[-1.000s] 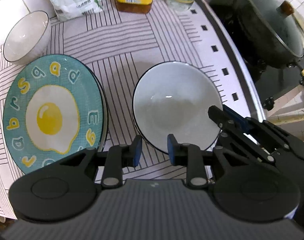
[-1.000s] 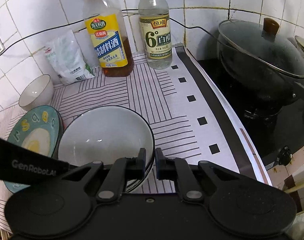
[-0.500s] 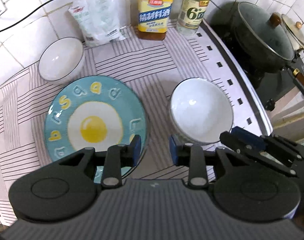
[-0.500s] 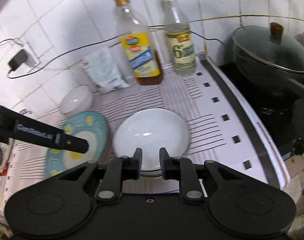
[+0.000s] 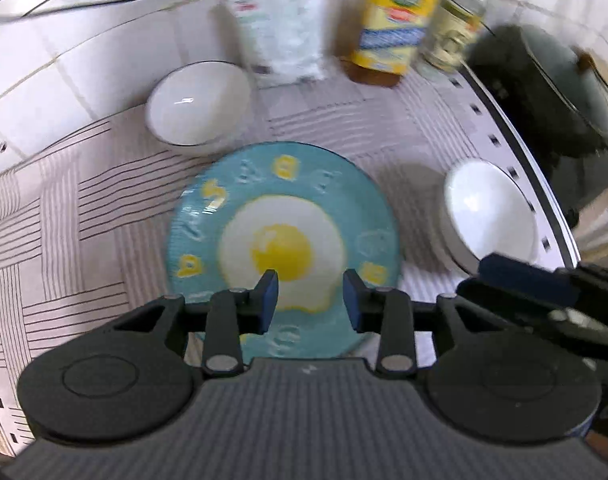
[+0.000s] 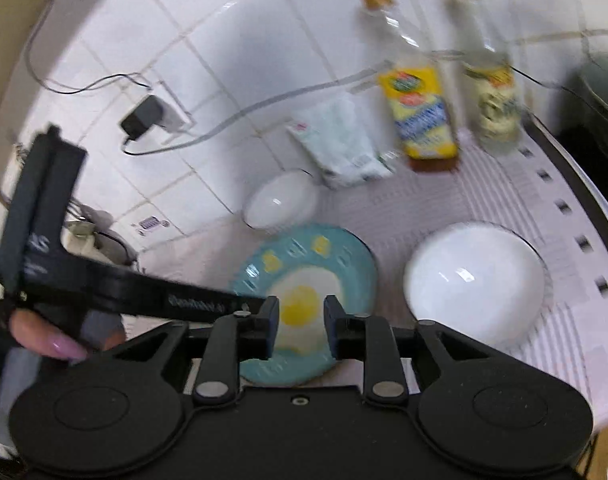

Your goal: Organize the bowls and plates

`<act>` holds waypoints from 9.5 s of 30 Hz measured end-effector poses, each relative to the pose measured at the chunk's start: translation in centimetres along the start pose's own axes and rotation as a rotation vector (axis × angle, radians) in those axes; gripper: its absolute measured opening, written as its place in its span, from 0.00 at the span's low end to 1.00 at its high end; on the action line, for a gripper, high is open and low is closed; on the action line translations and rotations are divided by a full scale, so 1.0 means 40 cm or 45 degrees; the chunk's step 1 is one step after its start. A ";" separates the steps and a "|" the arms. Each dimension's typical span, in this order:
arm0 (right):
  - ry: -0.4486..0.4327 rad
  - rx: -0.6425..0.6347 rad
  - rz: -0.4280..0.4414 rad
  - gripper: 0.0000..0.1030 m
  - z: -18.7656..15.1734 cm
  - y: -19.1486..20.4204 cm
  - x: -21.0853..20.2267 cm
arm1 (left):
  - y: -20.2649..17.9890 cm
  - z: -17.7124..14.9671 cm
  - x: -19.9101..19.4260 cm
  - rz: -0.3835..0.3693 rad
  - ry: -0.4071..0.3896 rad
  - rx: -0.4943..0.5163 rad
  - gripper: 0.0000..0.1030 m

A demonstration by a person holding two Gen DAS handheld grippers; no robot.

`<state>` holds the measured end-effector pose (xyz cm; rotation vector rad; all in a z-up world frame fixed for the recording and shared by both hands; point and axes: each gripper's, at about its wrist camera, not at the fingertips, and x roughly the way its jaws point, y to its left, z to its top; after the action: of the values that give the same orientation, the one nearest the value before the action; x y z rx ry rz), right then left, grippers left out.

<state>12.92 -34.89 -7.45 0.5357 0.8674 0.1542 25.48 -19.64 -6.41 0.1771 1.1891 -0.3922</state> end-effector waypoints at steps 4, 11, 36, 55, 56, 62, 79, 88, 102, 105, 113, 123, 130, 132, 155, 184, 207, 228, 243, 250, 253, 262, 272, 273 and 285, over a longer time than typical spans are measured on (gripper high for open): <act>-0.027 -0.059 0.014 0.46 0.058 0.035 0.067 | 0.097 0.026 -0.001 0.027 -0.079 -0.062 0.40; -0.071 -0.030 0.018 0.54 0.152 0.051 0.230 | 0.272 0.096 0.050 0.050 -0.269 -0.251 0.52; 0.092 0.265 -0.158 0.17 0.212 -0.024 0.600 | 0.345 0.212 0.305 0.082 -0.272 -0.339 0.15; 0.015 0.343 -0.102 0.15 0.228 -0.064 0.392 | 0.216 0.158 0.144 -0.006 -0.325 -0.358 0.16; 0.013 0.347 -0.106 0.15 0.225 -0.064 0.379 | 0.210 0.156 0.132 -0.014 -0.326 -0.348 0.16; 0.006 0.368 -0.125 0.15 0.206 -0.079 0.278 | 0.129 0.140 0.070 -0.028 -0.273 -0.286 0.17; -0.114 0.417 -0.154 0.16 0.135 -0.178 -0.051 | -0.166 0.073 -0.072 -0.081 -0.287 -0.016 0.16; -0.149 0.438 -0.201 0.16 0.062 -0.269 -0.118 | -0.309 0.029 -0.013 -0.010 -0.237 0.123 0.16; -0.072 0.288 -0.343 0.16 0.009 -0.296 -0.064 | -0.365 0.027 0.085 0.063 -0.061 0.167 0.17; -0.058 0.273 -0.354 0.16 0.010 -0.308 -0.061 | -0.368 0.028 0.094 0.053 -0.036 0.173 0.17; -0.052 0.146 -0.385 0.15 0.007 -0.299 -0.055 | -0.376 0.025 0.132 0.050 0.038 0.159 0.19; -0.069 -0.036 -0.500 0.15 0.000 -0.276 -0.027 | -0.375 0.029 0.151 0.035 0.091 0.109 0.29; -0.106 0.119 -0.408 0.18 -0.005 -0.316 -0.046 | -0.358 0.033 0.139 -0.022 0.088 0.051 0.32; -0.113 0.110 -0.395 0.19 -0.008 -0.310 -0.051 | -0.356 0.033 0.128 -0.027 0.076 0.039 0.35; -0.186 -0.337 -0.352 0.47 -0.080 -0.111 -0.257 | -0.298 -0.052 -0.036 -0.151 -0.130 -0.081 0.37; -0.189 -0.461 -0.351 0.94 -0.292 -0.263 -0.054 | -0.236 -0.156 0.024 -0.318 -0.375 -0.075 0.54; -0.240 -0.376 -0.210 0.95 -0.217 -0.298 0.112 | -0.273 -0.013 0.250 -0.294 -0.105 -0.113 0.40; -0.213 -0.390 -0.223 0.95 -0.195 -0.299 0.129 | -0.276 -0.014 0.258 -0.259 -0.107 -0.024 0.36; -0.250 -0.422 -0.211 0.95 -0.183 -0.252 0.100 | -0.268 -0.018 0.183 -0.251 -0.134 0.062 0.36; -0.294 -0.477 -0.177 0.95 -0.141 -0.197 0.100 | -0.225 -0.004 0.108 -0.227 -0.195 0.071 0.36; -0.279 -0.498 -0.136 0.95 -0.116 -0.163 0.105 | -0.190 0.000 0.068 -0.210 -0.208 0.059 0.37; -0.293 -0.610 0.003 0.95 -0.089 -0.019 0.182 | -0.034 -0.033 -0.024 -0.077 -0.244 0.014 0.37; -0.227 -0.584 0.084 0.95 -0.108 0.081 0.306 | 0.119 -0.064 0.000 -0.019 -0.209 -0.087 0.37; -0.215 -0.587 0.084 0.95 -0.111 0.083 0.314 | 0.130 -0.066 0.008 -0.029 -0.202 -0.098 0.37; -0.122 -0.602 0.014 0.95 -0.147 0.087 0.355 | 0.161 -0.072 0.068 -0.095 -0.147 -0.116 0.37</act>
<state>17.90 -24.81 -18.49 0.1043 0.7039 0.3308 26.35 -13.32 -10.45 0.0309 1.0993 -0.4077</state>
